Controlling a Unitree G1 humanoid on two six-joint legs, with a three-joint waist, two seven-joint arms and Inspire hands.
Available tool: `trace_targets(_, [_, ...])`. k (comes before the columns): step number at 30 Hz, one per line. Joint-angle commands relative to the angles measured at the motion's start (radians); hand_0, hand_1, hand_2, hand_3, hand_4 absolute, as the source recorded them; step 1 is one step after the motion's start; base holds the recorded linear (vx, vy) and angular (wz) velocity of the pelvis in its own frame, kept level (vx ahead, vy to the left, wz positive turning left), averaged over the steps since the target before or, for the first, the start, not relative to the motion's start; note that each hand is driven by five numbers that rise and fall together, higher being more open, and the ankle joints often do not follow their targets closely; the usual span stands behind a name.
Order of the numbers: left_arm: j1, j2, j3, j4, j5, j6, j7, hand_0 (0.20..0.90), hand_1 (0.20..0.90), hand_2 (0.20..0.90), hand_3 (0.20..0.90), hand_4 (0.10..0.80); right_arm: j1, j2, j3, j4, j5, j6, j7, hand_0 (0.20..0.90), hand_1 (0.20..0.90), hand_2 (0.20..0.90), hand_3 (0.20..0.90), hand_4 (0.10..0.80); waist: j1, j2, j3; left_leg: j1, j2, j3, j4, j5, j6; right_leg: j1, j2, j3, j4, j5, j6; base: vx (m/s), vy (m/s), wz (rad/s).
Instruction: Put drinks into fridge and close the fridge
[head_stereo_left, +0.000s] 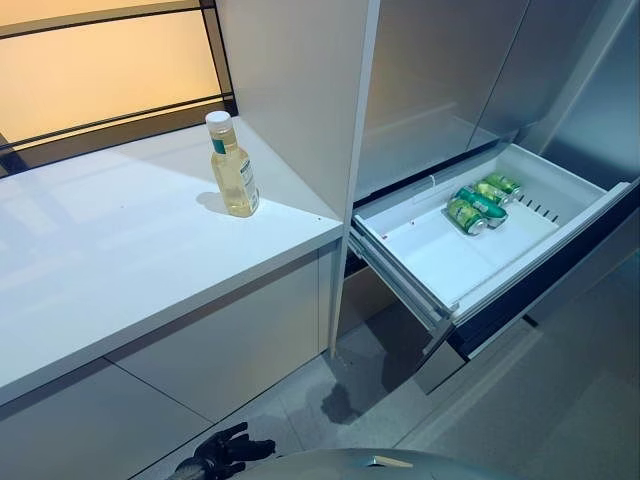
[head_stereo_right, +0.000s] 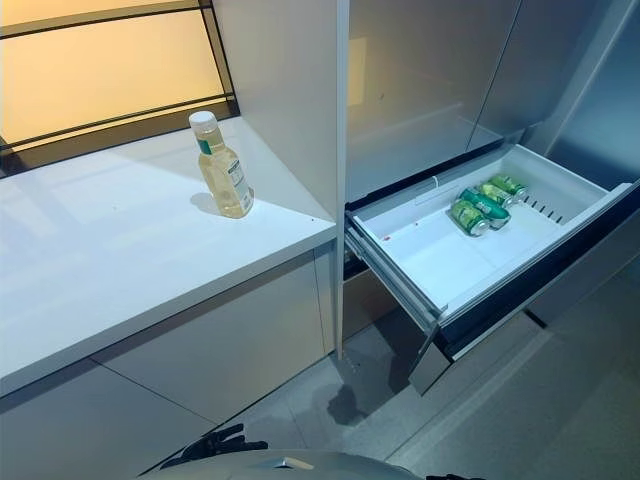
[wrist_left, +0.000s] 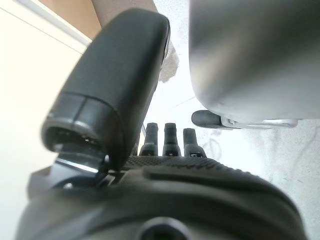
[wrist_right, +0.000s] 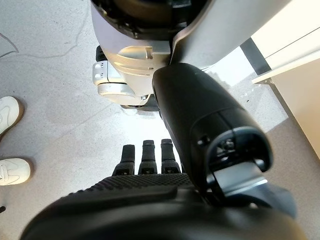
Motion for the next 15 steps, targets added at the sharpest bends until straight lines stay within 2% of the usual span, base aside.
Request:
trace_targets(1, [-0.063, -0.032, -0.018, 0.02, -0.002, -0.02, -0.027, 0.9, 0.9, 0.9, 0.9, 0.8, -0.043, 0.028, -0.014, 0.009, 0.029, 0.0, 0.034, 0.9, 0.9, 0.9, 0.9, 0.8, 0.032, 0.002, 0.018, 0.007, -0.035, 0.025, 0.01, -0.103, 0.04, -0.078, -0.021, -0.012, 0.04, 0.03, 0.075, 0.0, 0.0, 0.0])
trace_targets(9, [-0.067, -0.031, -0.032, 0.006, 0.033, -0.051, -0.041, 0.9, 0.9, 0.9, 0.9, 0.8, -0.04, 0.028, -0.012, 0.005, 0.029, 0.004, 0.032, 0.9, 0.9, 0.9, 0.9, 0.8, 0.032, 0.003, 0.019, 0.008, -0.034, 0.022, 0.01, -0.103, 0.038, -0.077, -0.022, -0.013, 0.04, 0.029, 0.076, 0.0, 0.0, 0.0])
trace_targets(13, [-0.072, -0.026, -0.062, -0.007, 0.096, -0.086, -0.045, 0.9, 0.9, 0.9, 0.9, 0.8, -0.04, 0.023, -0.008, 0.006, 0.027, 0.006, 0.041, 0.9, 0.9, 0.9, 0.9, 0.8, 0.032, 0.004, 0.019, 0.008, -0.035, 0.019, 0.009, -0.102, 0.037, -0.077, -0.022, -0.016, 0.041, 0.029, 0.077, 0.0, 0.0, 0.0])
trace_targets(15, [-0.076, -0.019, -0.088, -0.025, 0.177, -0.108, -0.051, 0.9, 0.9, 0.9, 0.9, 0.8, -0.04, 0.021, -0.004, 0.002, 0.027, 0.008, 0.038, 0.9, 0.9, 0.9, 0.9, 0.8, 0.031, 0.007, 0.02, 0.009, -0.034, 0.02, 0.009, -0.102, 0.036, -0.077, -0.022, -0.018, 0.043, 0.027, 0.078, 0.0, 0.0, 0.0])
